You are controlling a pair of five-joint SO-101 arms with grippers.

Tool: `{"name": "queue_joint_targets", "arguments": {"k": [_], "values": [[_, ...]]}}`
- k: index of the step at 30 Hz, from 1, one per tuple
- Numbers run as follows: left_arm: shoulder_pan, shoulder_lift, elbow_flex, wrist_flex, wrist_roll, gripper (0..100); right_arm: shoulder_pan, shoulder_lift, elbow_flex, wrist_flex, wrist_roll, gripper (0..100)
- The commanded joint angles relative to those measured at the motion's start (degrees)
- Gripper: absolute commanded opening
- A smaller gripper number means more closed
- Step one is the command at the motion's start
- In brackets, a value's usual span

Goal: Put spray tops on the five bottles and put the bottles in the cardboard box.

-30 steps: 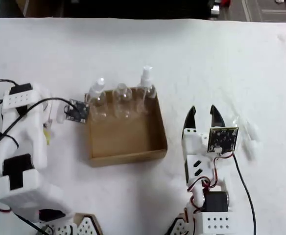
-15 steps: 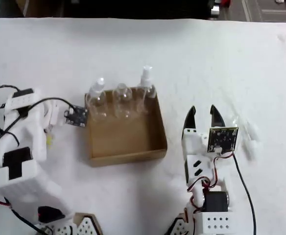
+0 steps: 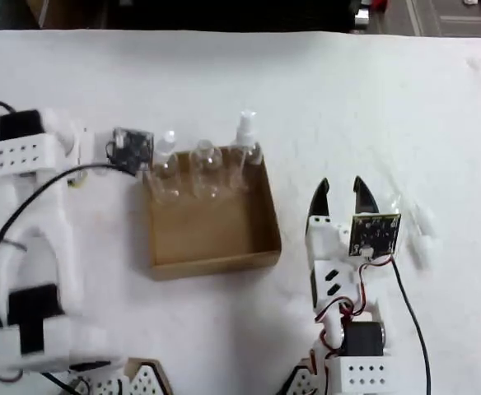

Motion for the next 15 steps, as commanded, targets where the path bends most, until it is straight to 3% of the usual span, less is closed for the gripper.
{"name": "queue_joint_targets", "arguments": {"k": [1, 4, 8, 15], "values": [[2.59, -12.62, -6.68, 6.68, 8.44, 2, -0.48, -0.40, 0.44, -1.01, -0.44, 16.6], [6.11, -19.56, -8.26, 7.82, 18.64, 2, -0.48, -0.40, 0.44, -1.01, -0.44, 16.6], [15.60, -27.12, -11.08, 6.24, 42.20, 2, -0.48, -0.40, 0.44, -1.01, -0.44, 16.6], [31.16, -34.95, -19.34, -9.85, 71.03, 2, -0.48, -0.40, 0.44, -0.92, -0.44, 16.6]]}}
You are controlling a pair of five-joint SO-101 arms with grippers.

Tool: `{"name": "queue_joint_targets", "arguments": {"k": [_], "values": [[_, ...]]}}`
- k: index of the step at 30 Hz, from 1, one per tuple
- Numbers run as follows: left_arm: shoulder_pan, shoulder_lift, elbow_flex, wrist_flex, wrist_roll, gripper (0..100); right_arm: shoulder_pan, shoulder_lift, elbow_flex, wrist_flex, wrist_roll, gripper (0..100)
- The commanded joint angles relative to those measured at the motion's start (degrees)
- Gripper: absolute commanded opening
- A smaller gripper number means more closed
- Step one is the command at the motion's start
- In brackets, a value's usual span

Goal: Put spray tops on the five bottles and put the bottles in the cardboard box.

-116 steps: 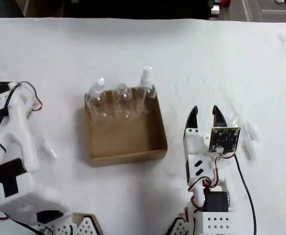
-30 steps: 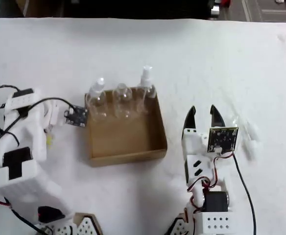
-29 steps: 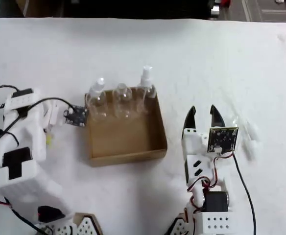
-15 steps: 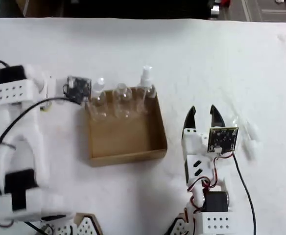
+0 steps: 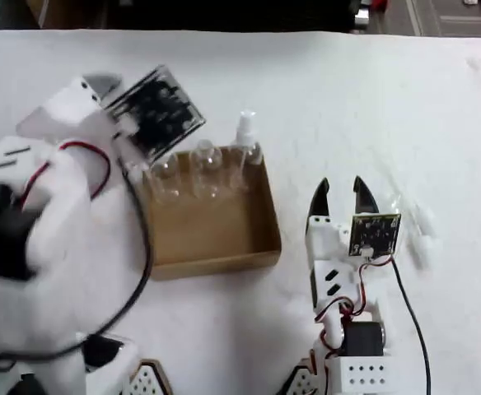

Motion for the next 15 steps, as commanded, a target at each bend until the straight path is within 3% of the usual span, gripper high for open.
{"name": "queue_joint_targets", "arguments": {"k": [1, 6, 11, 15], "values": [[8.92, -4.70, -7.21, -12.13, 22.07, 2, -0.48, -0.40, 0.44, -0.92, -0.44, 16.6], [12.09, -2.15, -4.92, -24.79, 38.86, 2, -0.48, -0.40, 0.44, -0.92, -0.44, 16.6], [12.44, -0.75, 3.43, -32.26, 45.01, 2, -0.31, -0.40, 0.44, -1.01, -0.44, 16.6], [12.44, -2.59, 9.23, -33.23, 51.43, 3, -0.48, -0.40, 0.44, -1.01, -0.44, 16.6]]}}
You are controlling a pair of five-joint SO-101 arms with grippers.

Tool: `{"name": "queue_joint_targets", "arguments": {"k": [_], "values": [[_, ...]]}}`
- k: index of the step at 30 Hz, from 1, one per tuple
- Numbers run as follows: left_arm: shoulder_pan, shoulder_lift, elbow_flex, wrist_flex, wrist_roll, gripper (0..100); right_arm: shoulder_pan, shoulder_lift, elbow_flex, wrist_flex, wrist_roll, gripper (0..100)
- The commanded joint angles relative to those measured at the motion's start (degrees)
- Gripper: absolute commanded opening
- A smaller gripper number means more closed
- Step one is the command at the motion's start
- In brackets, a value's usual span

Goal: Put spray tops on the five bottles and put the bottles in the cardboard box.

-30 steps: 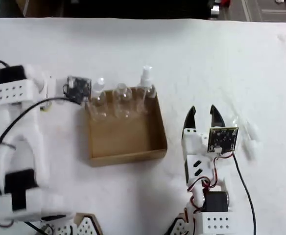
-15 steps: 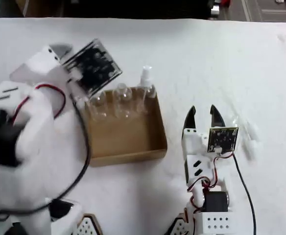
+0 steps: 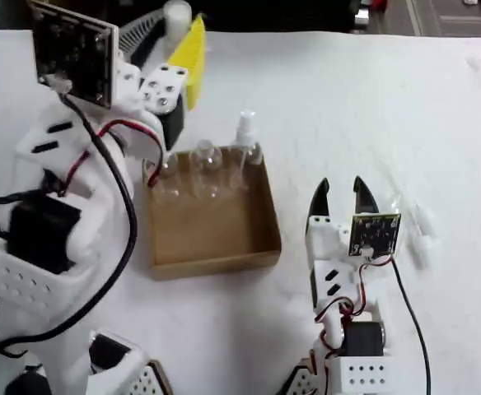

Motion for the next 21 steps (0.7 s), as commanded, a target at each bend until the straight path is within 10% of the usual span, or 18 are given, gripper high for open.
{"name": "queue_joint_targets", "arguments": {"k": [1, 9, 13, 21], "values": [[0.31, -3.12, 5.10, -2.73, 5.80, 3, -0.48, -0.40, 0.44, -1.01, -0.44, 16.6], [-0.40, -8.57, 24.62, -14.86, 2.64, 2, -0.48, -0.40, 0.44, -1.19, -0.44, 16.6], [-4.18, -10.95, 38.68, -33.32, 13.45, 2, -0.48, -0.31, 0.44, -1.19, -0.44, 16.6], [-5.67, -11.21, 57.58, -64.44, 8.18, 2, -0.48, -0.22, 0.44, -1.19, -0.44, 16.6]]}}
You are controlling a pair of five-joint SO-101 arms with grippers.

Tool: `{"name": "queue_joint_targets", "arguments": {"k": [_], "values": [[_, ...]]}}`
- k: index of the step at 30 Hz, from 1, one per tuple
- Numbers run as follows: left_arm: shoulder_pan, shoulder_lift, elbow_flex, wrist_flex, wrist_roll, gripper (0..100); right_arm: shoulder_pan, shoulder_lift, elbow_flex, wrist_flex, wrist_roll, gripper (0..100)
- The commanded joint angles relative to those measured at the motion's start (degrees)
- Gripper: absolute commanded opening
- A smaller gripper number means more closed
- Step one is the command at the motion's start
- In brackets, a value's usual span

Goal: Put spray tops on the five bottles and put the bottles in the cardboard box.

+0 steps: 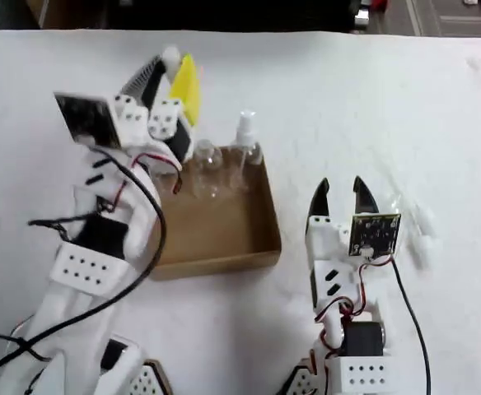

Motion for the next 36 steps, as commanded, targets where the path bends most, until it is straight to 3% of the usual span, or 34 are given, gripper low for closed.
{"name": "queue_joint_targets", "arguments": {"k": [1, 19, 25, 36], "values": [[0.13, -1.89, 4.92, -12.92, -5.45, 2, -0.48, -0.22, 0.44, -1.19, -0.44, 16.6], [1.01, -1.71, 8.70, -12.57, -5.98, 2, -0.48, -0.22, 0.44, -1.19, -0.44, 16.6], [3.91, -1.71, 10.29, -12.57, -11.52, 2, -0.48, -0.31, 0.44, -1.19, -0.44, 16.6], [5.49, -1.80, 13.54, -12.66, -11.87, 2, -0.48, -0.40, 0.44, -1.19, -0.44, 16.6]]}}
